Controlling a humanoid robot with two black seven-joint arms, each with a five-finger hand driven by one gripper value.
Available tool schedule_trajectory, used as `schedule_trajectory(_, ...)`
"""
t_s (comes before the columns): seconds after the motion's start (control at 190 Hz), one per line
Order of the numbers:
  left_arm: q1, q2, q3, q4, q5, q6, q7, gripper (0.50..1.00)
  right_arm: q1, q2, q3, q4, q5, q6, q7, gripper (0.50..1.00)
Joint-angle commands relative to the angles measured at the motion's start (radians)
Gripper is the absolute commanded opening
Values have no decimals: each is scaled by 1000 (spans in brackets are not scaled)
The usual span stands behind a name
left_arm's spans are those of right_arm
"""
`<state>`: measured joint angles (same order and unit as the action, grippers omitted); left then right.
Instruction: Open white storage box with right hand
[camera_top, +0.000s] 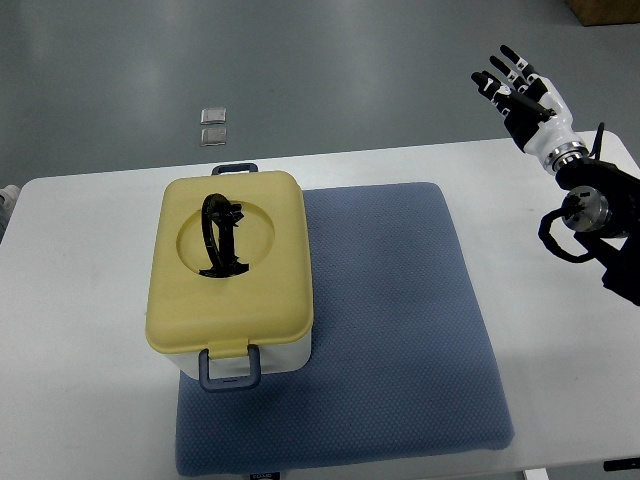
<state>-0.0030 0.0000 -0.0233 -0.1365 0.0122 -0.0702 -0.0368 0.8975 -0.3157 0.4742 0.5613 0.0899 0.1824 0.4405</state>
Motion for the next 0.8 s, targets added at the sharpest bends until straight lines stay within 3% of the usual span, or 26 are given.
schedule_trajectory(0.0,0,0,-1,0,0,0,0,1000,9,-5,4,9,-42,5,0,926)
schedule_trajectory(0.163,0,0,0,0,0,0,0,1000,74,-52,-3,78,-156,12,0,926)
schedule_trajectory(0.359,0,0,0,0,0,0,0,1000,175,-85,-8,161,-515,25,1,924)
schedule_trajectory(0.67,0,0,0,0,0,0,0,1000,417,-79,-62,272,-1006,160,20,921)
schedule_trajectory(0.796,0,0,0,0,0,0,0,1000,520,-63,-118,330,-1134,183,35,921)
